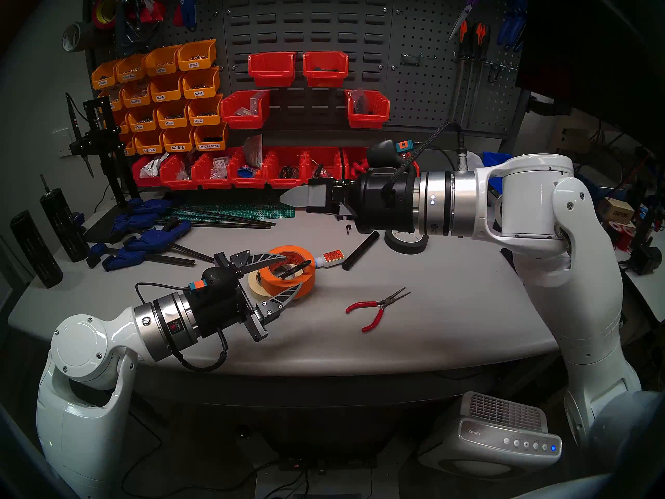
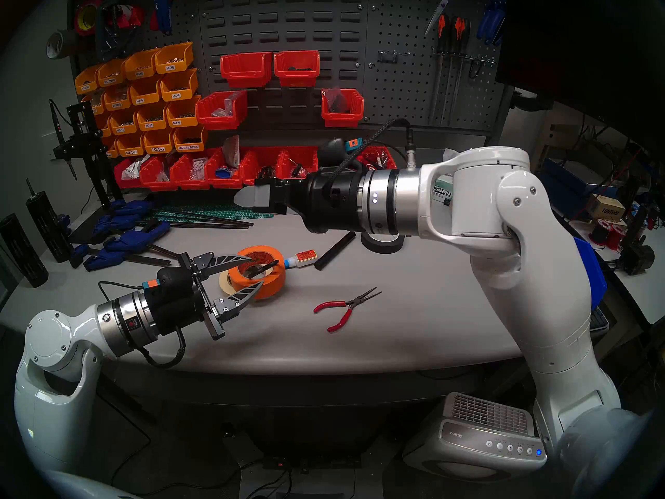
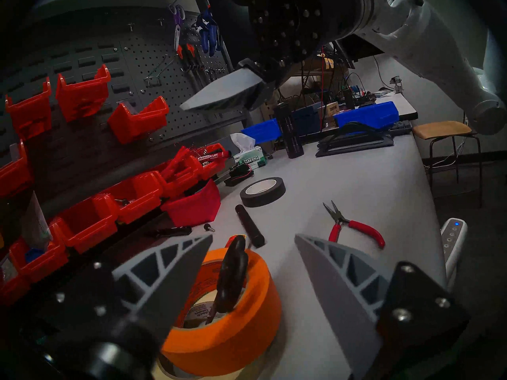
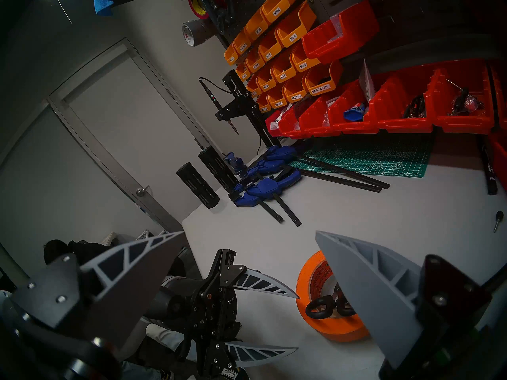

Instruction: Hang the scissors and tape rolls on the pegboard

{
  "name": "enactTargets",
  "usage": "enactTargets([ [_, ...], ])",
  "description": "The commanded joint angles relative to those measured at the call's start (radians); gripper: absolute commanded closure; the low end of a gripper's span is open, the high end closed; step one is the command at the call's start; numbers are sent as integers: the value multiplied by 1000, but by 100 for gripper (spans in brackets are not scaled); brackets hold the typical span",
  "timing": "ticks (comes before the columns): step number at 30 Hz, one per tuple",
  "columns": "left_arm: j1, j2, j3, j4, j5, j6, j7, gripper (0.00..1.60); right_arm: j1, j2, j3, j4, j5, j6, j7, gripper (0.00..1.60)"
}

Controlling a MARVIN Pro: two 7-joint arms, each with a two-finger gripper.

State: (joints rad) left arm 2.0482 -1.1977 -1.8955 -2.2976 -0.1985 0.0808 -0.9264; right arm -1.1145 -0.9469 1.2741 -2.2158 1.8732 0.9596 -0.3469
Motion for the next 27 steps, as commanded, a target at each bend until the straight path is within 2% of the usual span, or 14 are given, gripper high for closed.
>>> enactTargets([
  [1,4,8,1,-19,7,-9,-7,21,20,-2,16,-13,3,-2,5,0],
  [4,1,7,5,-15,13,-7,0,16,20,-2,16,-13,3,-2,5,0],
  [10,-29,16,14,3,21,11,10,18,20,-2,16,-13,3,-2,5,0],
  [15,-50,21,24,17,28,22,22,26,20,-2,16,-13,3,-2,5,0],
  [17,-57,25,30,24,31,24,25,36,20,-2,16,-13,3,-2,5,0],
  [19,-64,27,34,29,33,30,28,38,20,-2,16,-13,3,-2,5,0],
  [20,-66,28,37,32,34,30,29,50,20,-2,16,-13,3,-2,4,0],
  [21,-70,31,41,35,37,31,30,51,20,-2,16,-13,3,-2,4,0],
  [22,-73,31,44,38,39,32,32,46,20,-2,16,-13,3,-2,4,0],
  [23,-81,33,52,44,43,34,36,33,20,-2,16,-13,3,-2,4,0],
  [27,-95,28,65,55,47,41,51,37,20,-2,16,-13,2,-2,4,0],
])
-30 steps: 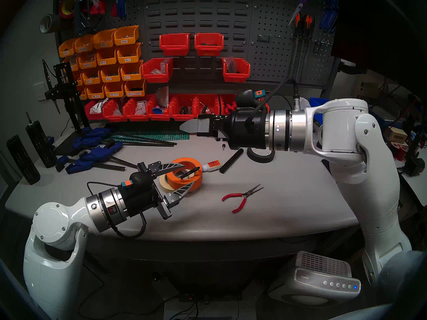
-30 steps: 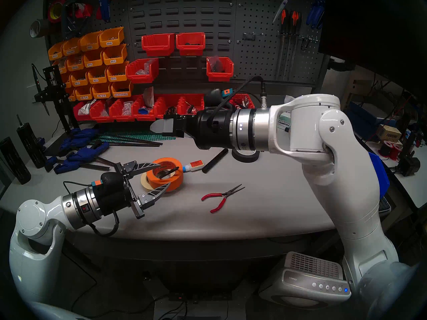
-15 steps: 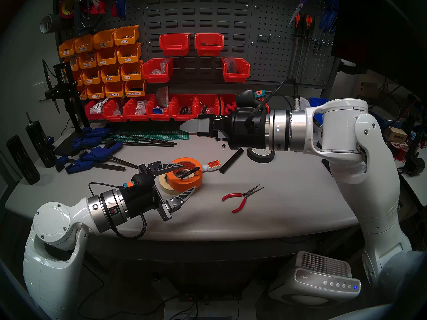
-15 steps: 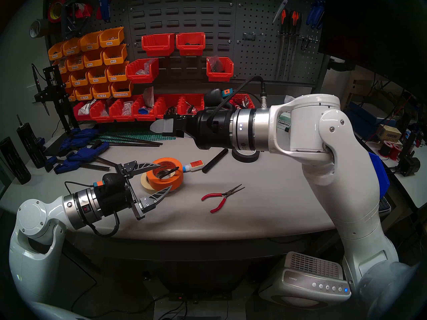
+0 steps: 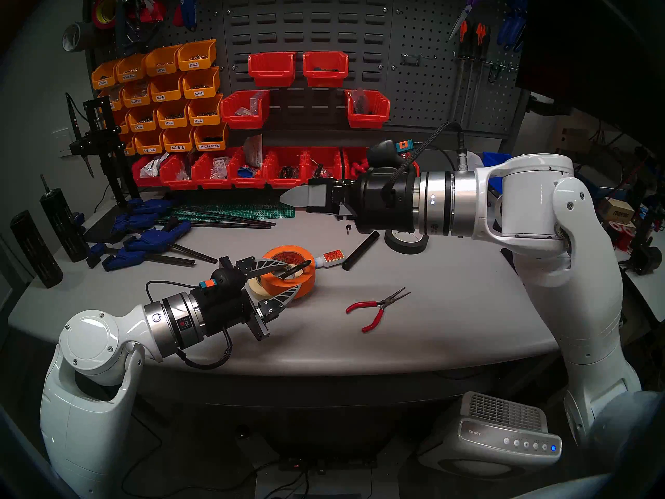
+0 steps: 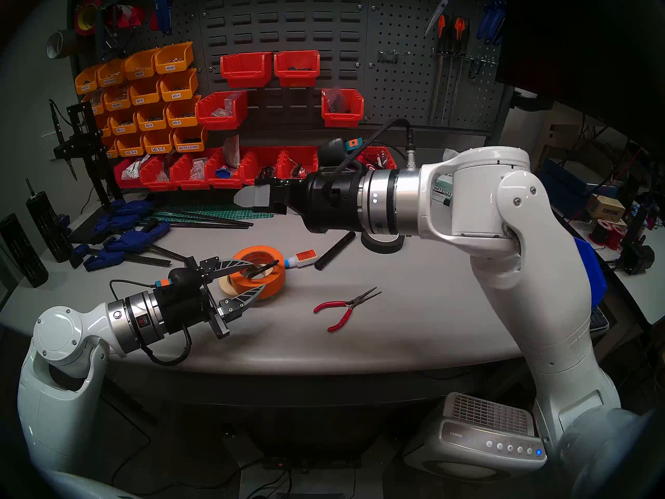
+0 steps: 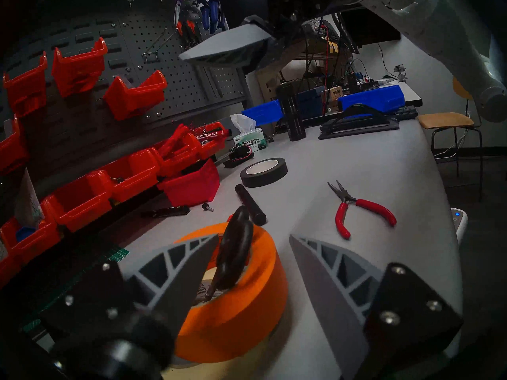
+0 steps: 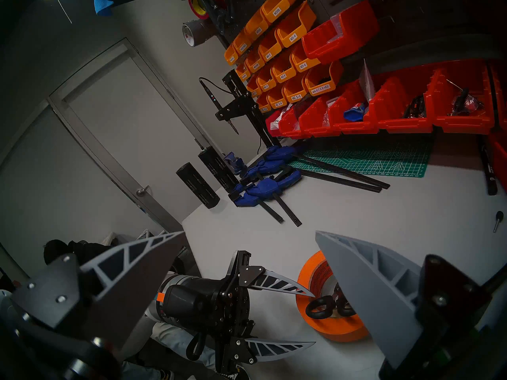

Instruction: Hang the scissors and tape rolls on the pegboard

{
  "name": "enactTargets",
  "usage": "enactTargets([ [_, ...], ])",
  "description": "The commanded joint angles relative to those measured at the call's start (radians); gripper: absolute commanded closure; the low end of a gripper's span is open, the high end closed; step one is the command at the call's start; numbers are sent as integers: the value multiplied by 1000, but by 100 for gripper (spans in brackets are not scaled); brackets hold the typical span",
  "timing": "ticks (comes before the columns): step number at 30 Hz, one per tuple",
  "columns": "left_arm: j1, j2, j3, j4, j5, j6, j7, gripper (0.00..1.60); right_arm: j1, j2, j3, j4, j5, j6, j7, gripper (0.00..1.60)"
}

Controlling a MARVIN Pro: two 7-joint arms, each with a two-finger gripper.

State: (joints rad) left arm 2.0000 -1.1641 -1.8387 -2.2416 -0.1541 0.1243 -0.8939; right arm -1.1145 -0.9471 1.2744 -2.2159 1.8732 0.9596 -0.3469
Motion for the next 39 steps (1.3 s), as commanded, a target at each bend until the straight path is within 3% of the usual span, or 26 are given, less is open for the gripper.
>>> enactTargets([
  [1,-51,-2,11,2,5,-4,19,39,20,-2,16,-13,3,-2,4,0],
  [5,-68,1,16,13,4,1,26,49,20,-2,16,-13,2,-2,4,0],
  [8,-73,3,12,13,-2,7,28,75,20,-2,16,-13,2,-2,5,0],
  [15,-66,13,-9,19,-16,4,17,114,20,-2,16,-13,2,-2,5,0],
  [16,-64,14,-12,19,-19,4,15,148,20,-2,16,-13,2,-2,5,0],
  [17,-62,16,-16,19,-24,3,10,160,20,-2,16,-13,2,-2,4,0],
  [29,-44,16,-63,-37,-85,25,-35,160,20,-2,16,-13,2,-2,4,0],
  [39,-76,6,-99,-40,-86,-31,-37,160,20,-2,16,-13,2,-2,4,0],
])
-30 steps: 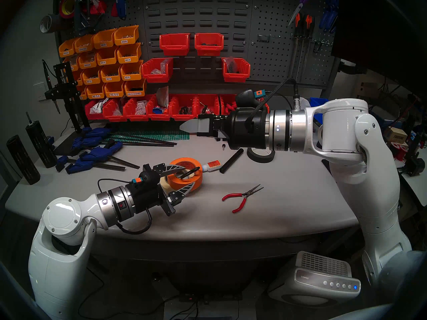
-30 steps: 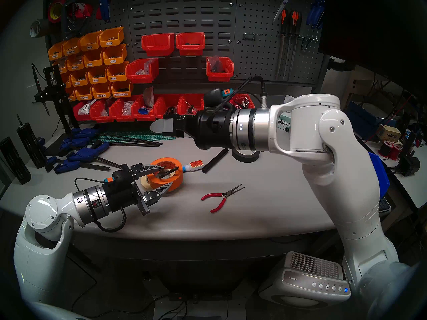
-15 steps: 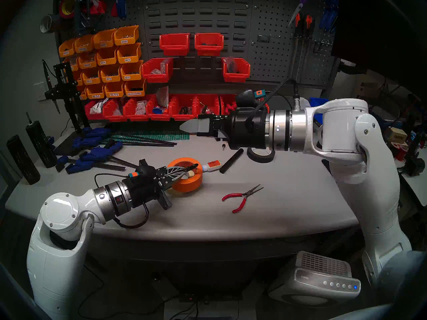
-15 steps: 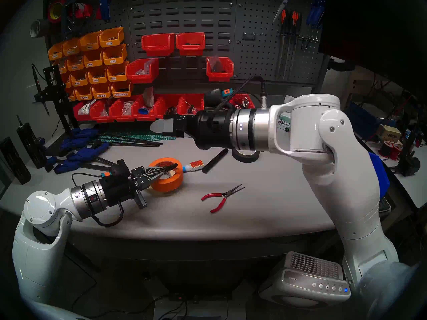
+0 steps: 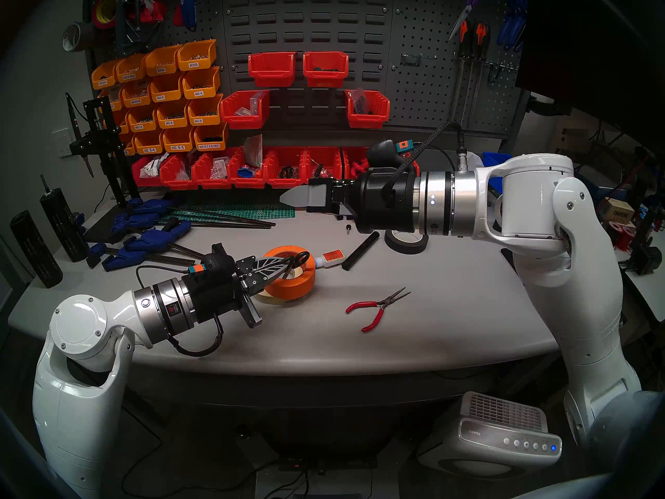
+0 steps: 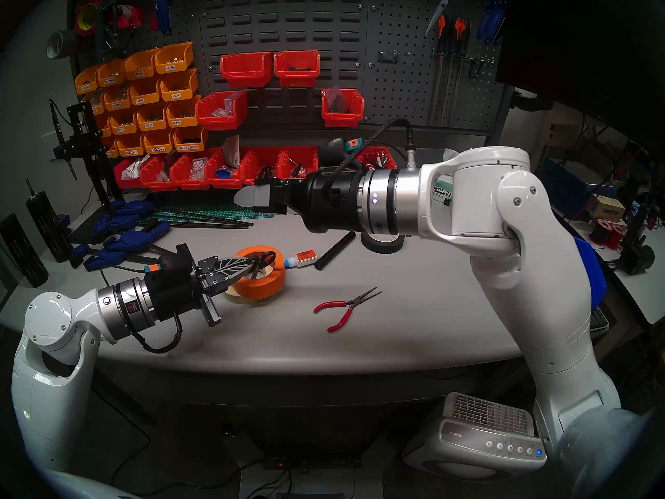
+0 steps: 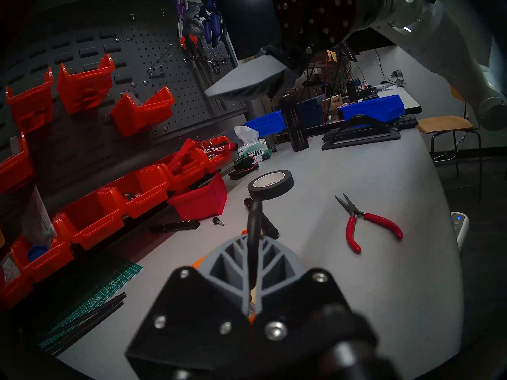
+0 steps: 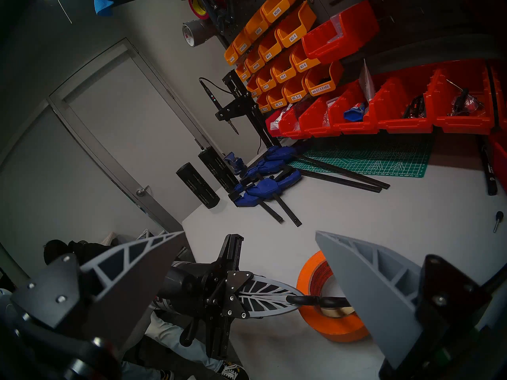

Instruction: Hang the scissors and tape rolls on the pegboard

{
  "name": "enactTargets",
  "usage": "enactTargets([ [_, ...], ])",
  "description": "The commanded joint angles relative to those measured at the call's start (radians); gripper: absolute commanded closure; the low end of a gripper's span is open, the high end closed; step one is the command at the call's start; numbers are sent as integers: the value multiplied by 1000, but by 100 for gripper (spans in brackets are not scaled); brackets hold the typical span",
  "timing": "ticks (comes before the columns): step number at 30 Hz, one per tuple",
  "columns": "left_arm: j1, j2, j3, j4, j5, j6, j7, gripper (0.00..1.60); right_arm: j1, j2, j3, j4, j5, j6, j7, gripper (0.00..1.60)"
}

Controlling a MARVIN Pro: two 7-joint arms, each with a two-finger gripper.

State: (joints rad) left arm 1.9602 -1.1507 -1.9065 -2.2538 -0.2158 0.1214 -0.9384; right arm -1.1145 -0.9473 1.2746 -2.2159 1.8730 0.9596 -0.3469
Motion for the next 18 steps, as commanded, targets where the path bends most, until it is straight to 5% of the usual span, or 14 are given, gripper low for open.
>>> enactTargets([
  [1,-38,-7,-35,-28,-25,-29,6,160,20,-2,16,-13,2,-2,4,0],
  [18,-151,-32,-134,-118,-198,63,15,160,19,-2,15,-13,2,-2,4,0],
])
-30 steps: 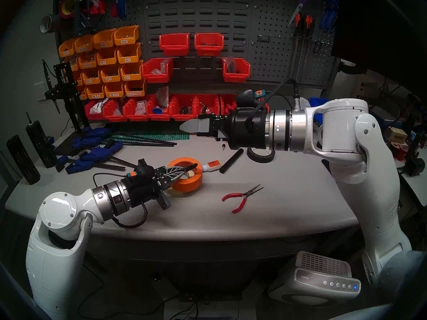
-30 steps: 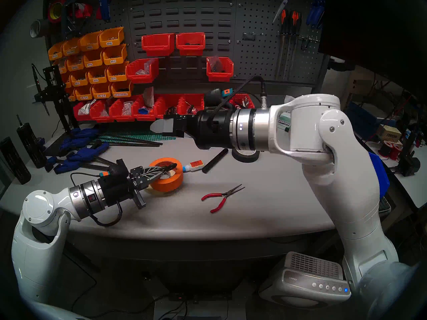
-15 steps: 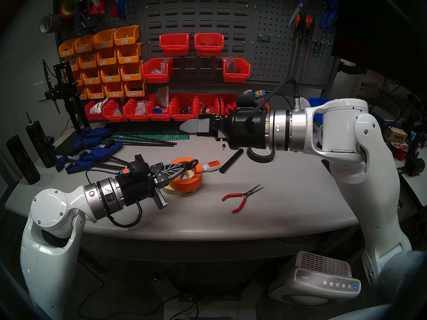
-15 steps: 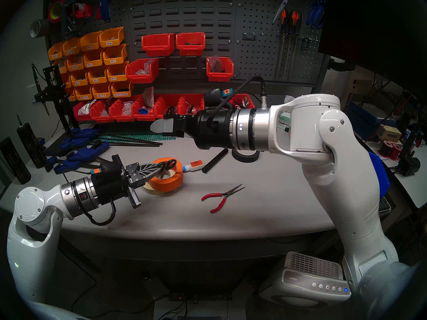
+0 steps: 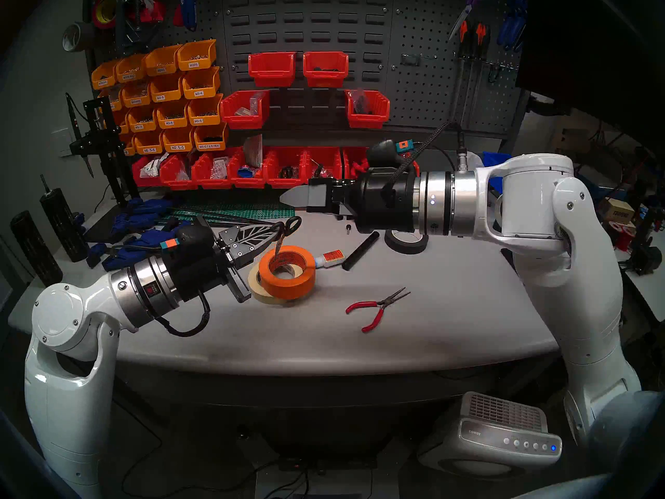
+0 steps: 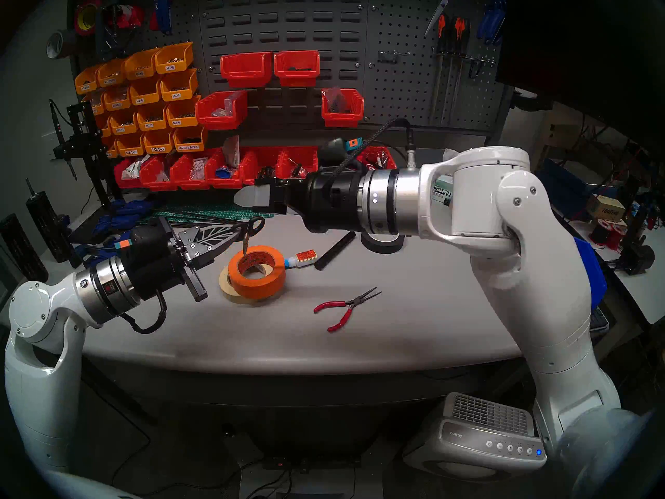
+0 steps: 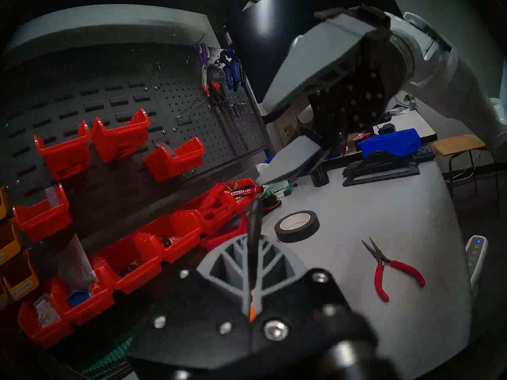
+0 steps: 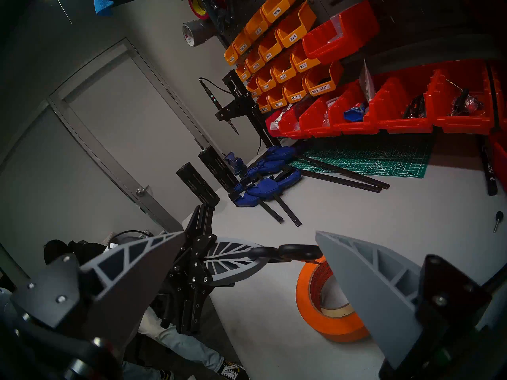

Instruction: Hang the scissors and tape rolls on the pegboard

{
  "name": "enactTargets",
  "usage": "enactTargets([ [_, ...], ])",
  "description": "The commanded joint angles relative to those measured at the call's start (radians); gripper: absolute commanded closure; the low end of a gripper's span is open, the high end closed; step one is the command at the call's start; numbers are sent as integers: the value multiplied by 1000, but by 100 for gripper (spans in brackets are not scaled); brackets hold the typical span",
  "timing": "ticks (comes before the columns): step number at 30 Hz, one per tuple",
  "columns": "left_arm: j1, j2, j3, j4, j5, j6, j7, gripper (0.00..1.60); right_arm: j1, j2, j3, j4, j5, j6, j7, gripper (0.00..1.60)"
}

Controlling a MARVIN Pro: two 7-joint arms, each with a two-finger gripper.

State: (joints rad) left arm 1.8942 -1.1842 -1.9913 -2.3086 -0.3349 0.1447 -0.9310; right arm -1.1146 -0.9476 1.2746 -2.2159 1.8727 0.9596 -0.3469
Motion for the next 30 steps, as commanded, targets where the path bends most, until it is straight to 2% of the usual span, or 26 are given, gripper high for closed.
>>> enactTargets([
  [1,-93,4,-57,-69,-88,51,7,160,19,-2,15,-13,2,-2,4,0],
  [6,-141,11,-91,-102,-141,89,5,160,19,-2,15,-13,2,-2,4,0],
  [12,-189,27,-114,-135,-218,172,2,160,19,-2,15,-13,2,-2,4,0],
  [18,-192,44,-143,-135,-280,249,-17,160,20,-2,16,-13,2,-2,4,0],
  [22,-197,54,-157,-135,-282,290,-10,160,20,-2,16,-13,2,-2,5,0],
  [25,-233,70,-163,-135,-295,330,-2,160,20,-2,16,-13,2,-2,5,0],
  [28,-270,105,-166,-124,-284,339,-5,160,20,-2,16,-13,2,-2,5,0],
  [30,-299,114,-162,-113,-304,377,7,160,20,-2,16,-13,2,-2,5,0],
])
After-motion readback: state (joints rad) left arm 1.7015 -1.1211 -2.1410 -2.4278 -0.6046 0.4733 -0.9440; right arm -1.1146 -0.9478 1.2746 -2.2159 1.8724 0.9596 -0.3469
